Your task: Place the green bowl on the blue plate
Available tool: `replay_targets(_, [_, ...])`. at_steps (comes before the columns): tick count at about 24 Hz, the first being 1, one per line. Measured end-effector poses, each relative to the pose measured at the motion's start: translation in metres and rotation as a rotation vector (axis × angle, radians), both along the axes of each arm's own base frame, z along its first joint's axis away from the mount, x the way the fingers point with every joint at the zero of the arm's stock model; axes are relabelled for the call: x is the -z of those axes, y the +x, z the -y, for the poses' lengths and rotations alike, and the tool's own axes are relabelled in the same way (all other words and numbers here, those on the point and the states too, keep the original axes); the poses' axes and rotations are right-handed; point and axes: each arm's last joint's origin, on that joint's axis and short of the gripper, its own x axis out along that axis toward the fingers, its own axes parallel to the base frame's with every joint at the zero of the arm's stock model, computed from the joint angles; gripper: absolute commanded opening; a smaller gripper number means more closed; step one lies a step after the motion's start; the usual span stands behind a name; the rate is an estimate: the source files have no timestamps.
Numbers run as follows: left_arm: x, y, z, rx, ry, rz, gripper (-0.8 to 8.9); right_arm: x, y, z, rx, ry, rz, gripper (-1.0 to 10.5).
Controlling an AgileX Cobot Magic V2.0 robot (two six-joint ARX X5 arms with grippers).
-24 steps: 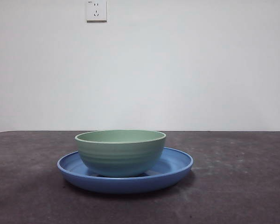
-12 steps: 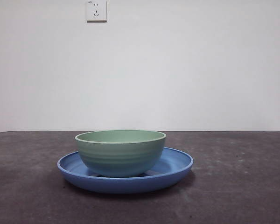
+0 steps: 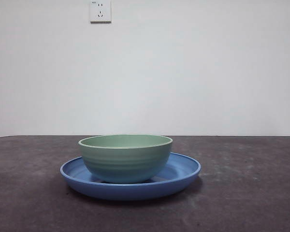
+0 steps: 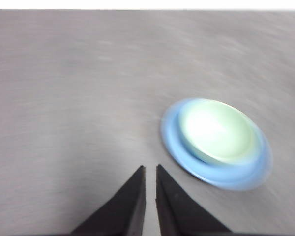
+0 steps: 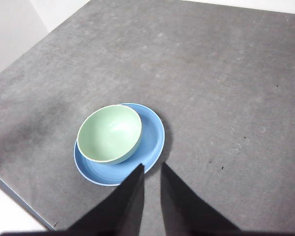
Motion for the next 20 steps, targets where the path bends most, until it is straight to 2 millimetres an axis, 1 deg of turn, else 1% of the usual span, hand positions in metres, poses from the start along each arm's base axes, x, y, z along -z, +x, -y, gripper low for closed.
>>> replay_targets(1, [0.002, 0.002, -0.001, -0.046, 0.005, 0.024, 0.33, 0.0, 0.0, 0.0, 0.0, 0.0, 0.0, 0.5])
replay_targets(3, [0.013, 0.009, -0.002, -0.135, 0.042, 0.124, 0.33, 0.0, 0.0, 0.0, 0.0, 0.0, 0.0, 0.5])
replay_targets(6, [0.043, 0.03, -0.005, -0.265, 0.104, 0.336, 0.33, 0.0, 0.0, 0.0, 0.0, 0.0, 0.0, 0.5])
replay_targets(10, [0.08, 0.046, -0.007, -0.34, 0.095, 0.453, 0.33, 0.0, 0.0, 0.0, 0.0, 0.0, 0.0, 0.5])
replay_targets(12, [0.103, 0.052, -0.008, -0.365, 0.077, 0.468, 0.33, 0.0, 0.0, 0.0, 0.0, 0.0, 0.0, 0.5])
replay_targets(16, [0.137, 0.062, -0.009, -0.39, 0.07, 0.366, 0.33, 0.0, 0.0, 0.0, 0.0, 0.0, 0.001, 0.5])
replay_targets(17, [0.142, 0.063, -0.009, -0.391, 0.068, 0.349, 0.33, 0.0, 0.0, 0.0, 0.0, 0.0, 0.001, 0.5])
replay_targets(20, [0.148, 0.065, -0.009, -0.393, 0.061, 0.342, 0.33, 0.0, 0.0, 0.0, 0.0, 0.0, 0.001, 0.5])
